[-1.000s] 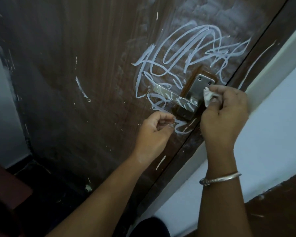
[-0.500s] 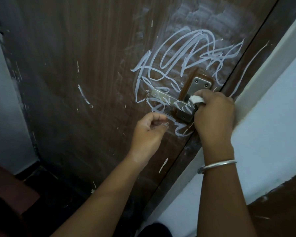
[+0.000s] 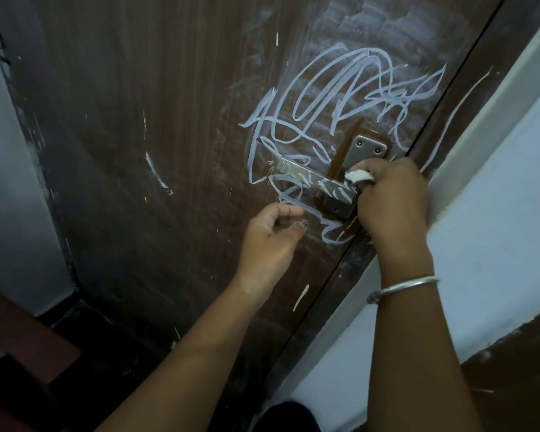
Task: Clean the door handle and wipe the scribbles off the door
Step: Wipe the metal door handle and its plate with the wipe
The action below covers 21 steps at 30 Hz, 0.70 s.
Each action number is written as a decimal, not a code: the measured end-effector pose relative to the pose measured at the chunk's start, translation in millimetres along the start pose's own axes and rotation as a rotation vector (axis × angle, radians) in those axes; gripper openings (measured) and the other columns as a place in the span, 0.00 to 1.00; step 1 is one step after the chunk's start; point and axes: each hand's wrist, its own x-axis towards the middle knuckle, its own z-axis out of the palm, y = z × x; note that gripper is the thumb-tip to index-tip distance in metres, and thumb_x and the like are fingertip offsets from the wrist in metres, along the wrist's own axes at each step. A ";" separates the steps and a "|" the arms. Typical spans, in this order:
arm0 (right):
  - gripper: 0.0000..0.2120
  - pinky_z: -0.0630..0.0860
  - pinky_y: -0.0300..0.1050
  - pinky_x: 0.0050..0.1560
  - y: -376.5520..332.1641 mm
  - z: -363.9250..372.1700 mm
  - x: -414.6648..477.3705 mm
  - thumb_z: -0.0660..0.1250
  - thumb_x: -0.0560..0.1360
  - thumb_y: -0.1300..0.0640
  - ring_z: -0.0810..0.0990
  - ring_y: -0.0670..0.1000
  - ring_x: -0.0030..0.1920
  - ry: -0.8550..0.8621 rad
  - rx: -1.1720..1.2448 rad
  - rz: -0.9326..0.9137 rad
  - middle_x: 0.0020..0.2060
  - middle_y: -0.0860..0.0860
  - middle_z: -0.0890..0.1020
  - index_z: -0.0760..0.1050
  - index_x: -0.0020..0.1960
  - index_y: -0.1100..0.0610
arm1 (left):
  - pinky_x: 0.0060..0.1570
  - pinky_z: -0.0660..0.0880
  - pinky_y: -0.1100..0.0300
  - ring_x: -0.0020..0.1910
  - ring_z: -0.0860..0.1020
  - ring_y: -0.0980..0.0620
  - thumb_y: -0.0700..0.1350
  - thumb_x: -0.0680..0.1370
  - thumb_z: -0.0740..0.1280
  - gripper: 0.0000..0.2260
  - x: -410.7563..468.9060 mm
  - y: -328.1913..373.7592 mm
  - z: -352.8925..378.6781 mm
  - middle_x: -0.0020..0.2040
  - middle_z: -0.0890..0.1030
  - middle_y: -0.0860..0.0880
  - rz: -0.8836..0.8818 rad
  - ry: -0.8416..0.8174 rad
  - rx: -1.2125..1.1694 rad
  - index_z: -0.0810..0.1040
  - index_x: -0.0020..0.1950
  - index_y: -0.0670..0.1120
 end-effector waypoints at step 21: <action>0.18 0.59 0.33 0.37 0.3 -6.5 -11.3 0.62 0.72 0.70 0.74 0.50 0.46 0.013 0.091 0.020 0.52 0.55 0.79 0.82 0.51 0.52 | 0.34 0.71 0.73 0.35 0.76 0.68 0.36 0.76 0.66 0.07 -1.6 2.6 -4.5 0.41 0.77 0.54 -0.023 0.034 -0.007 0.79 0.49 0.47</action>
